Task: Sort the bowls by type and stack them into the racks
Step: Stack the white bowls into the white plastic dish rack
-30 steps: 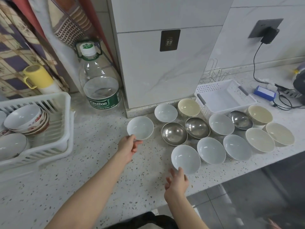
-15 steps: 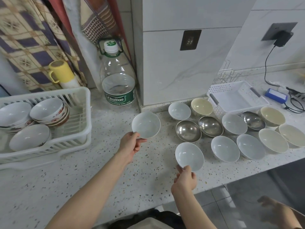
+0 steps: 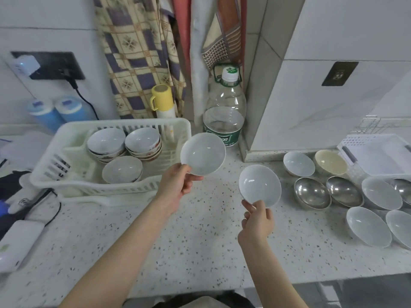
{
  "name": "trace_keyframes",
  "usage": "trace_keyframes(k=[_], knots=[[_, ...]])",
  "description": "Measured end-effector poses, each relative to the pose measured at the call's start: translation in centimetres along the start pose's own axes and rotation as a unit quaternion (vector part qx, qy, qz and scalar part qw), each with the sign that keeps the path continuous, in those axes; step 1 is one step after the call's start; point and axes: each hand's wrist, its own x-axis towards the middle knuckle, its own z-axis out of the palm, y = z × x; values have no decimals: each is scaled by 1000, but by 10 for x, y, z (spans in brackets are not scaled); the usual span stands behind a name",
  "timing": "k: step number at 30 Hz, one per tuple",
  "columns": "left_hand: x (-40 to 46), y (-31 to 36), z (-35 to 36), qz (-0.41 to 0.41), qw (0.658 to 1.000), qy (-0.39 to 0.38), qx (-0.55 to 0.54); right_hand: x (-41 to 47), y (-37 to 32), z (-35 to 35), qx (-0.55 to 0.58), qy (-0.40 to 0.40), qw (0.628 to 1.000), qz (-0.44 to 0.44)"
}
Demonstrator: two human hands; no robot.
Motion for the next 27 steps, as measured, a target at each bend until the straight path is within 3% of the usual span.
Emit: trace_keyframes(k=[7,15,21,27], knots=[[-5,29,-94,59,996,65,-7,-42,4,70,-95,-138,978,-123],[-11,46,-200,115,972,201,48,-87,39,141,-230,-305,874,-301],[-1,54,-251,136,955,258,61,-101,72,178,-300,-308,847,-312],[19,50,-272,149,943,290,70,-98,97,202,-420,-312,789,-323]])
